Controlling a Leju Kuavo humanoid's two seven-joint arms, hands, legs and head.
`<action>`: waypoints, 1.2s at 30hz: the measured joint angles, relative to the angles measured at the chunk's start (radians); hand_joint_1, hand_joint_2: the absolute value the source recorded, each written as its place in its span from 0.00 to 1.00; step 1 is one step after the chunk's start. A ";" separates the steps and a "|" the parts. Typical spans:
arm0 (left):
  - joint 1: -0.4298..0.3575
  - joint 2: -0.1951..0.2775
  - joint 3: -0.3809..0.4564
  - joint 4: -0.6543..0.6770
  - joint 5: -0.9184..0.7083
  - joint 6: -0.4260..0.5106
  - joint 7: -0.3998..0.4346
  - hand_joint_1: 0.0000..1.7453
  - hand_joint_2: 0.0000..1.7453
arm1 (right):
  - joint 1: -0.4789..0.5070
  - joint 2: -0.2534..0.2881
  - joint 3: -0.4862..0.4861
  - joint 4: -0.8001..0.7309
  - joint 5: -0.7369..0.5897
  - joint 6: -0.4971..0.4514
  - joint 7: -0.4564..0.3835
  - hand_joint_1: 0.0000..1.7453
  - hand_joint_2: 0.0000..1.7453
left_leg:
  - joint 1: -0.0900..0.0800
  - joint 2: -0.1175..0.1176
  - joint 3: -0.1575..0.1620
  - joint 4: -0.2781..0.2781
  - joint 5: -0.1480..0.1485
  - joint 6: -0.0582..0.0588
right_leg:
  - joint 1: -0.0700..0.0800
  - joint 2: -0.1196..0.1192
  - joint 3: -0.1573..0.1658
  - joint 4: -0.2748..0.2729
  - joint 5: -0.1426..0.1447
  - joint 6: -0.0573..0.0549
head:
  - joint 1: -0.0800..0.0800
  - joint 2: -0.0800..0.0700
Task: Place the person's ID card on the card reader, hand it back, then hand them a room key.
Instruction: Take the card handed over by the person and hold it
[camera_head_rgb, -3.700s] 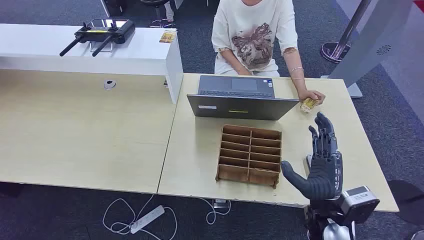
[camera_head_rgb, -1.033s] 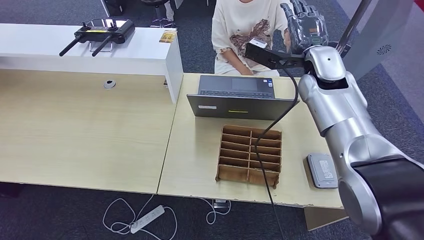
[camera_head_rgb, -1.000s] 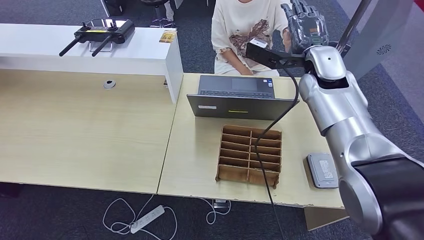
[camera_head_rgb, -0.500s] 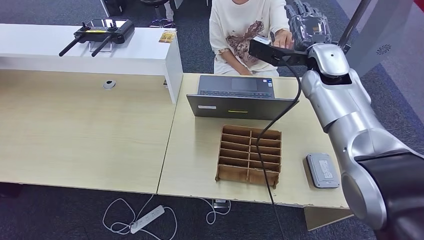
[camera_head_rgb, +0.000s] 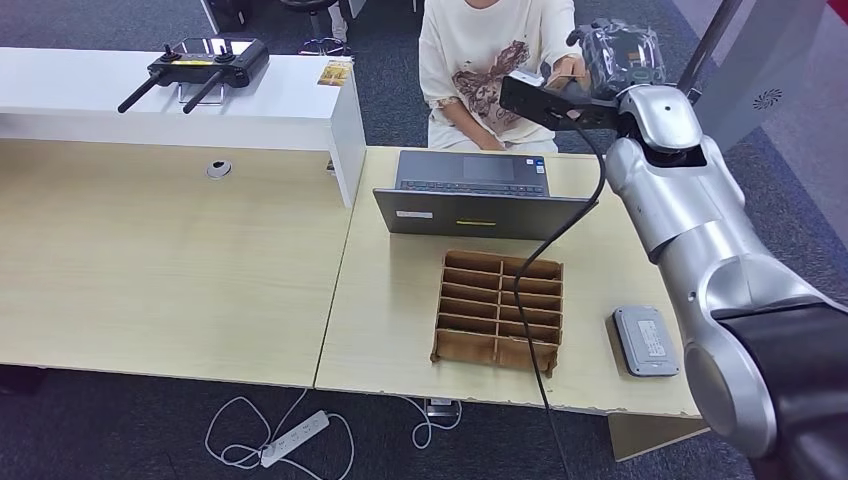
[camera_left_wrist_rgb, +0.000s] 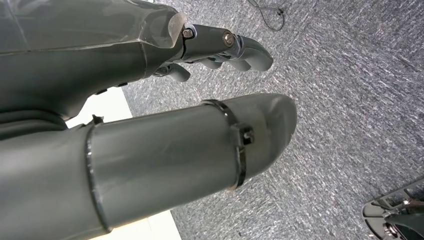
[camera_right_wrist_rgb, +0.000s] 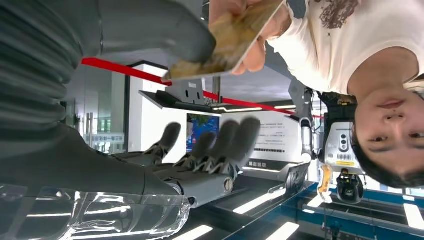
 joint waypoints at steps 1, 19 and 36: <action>0.000 0.000 0.000 0.000 0.000 0.000 0.000 0.00 0.00 | 0.000 0.000 0.000 0.000 0.000 0.000 0.000 1.00 1.00 | 0.000 0.000 0.000 0.000 0.000 0.000 | 0.000 0.000 0.000 0.000 0.000 0.000 | 0.000 0.000; 0.000 0.000 0.000 0.000 0.001 0.000 0.000 0.00 0.00 | -0.003 0.000 -0.005 0.001 -0.004 -0.004 -0.017 1.00 1.00 | 0.000 0.000 0.000 0.000 0.000 0.000 | 0.000 0.000 0.000 0.000 0.000 0.000 | 0.000 0.000; 0.000 0.000 0.000 0.000 0.003 0.003 0.000 0.00 0.00 | 0.014 -0.003 -0.097 -0.024 -0.163 -0.136 -0.146 1.00 1.00 | 0.000 0.000 0.000 0.000 0.000 0.000 | 0.000 0.000 0.000 0.000 0.000 0.000 | 0.000 0.000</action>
